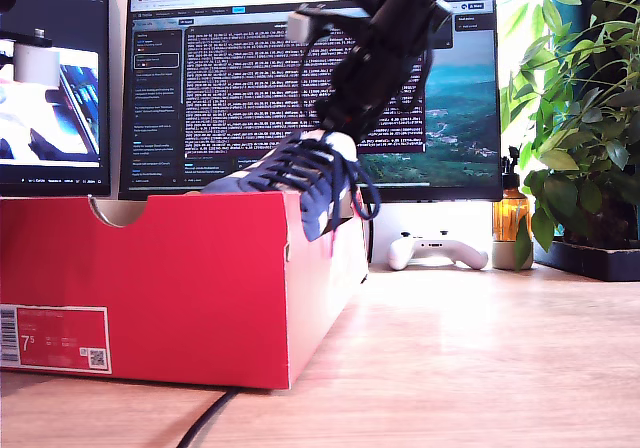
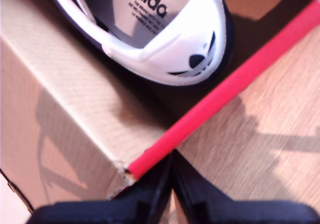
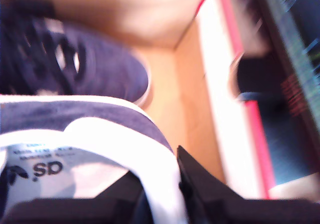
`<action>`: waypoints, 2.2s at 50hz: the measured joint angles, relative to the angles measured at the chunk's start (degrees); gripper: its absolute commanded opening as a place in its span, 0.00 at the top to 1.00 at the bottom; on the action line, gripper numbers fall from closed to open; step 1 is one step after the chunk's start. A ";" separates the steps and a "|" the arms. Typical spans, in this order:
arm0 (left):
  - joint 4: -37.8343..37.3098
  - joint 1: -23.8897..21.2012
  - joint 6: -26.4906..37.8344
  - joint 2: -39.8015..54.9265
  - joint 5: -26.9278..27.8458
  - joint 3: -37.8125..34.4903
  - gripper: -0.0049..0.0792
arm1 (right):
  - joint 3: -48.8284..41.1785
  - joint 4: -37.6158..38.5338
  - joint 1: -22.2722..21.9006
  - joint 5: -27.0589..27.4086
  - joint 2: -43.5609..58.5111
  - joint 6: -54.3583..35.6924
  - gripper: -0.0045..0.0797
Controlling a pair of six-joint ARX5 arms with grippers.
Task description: Pack the blue shoes by picking the first shoe and placing it inside the red shoebox, left side, then picking and rotating the second shoe and placing it in the shoebox
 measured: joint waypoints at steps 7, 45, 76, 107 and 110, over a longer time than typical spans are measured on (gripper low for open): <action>0.02 -0.02 0.00 0.00 -0.11 0.00 0.96 | 0.00 0.00 -0.09 0.72 0.61 0.02 0.96; 0.22 -0.57 0.00 0.00 0.02 0.00 0.96 | -0.02 -2.82 1.60 10.60 0.61 1.29 0.66; -0.17 -0.63 -0.52 0.00 -0.37 -0.07 0.96 | 10.01 -5.81 3.67 19.74 0.61 13.11 0.96; -12.02 -0.94 -15.82 -10.62 -2.80 -0.07 0.96 | 20.57 -21.81 2.32 13.35 -3.41 30.62 0.96; -12.83 -1.42 -18.34 -12.96 -2.80 -0.07 0.96 | 20.57 -22.71 1.81 11.10 -3.41 32.26 0.96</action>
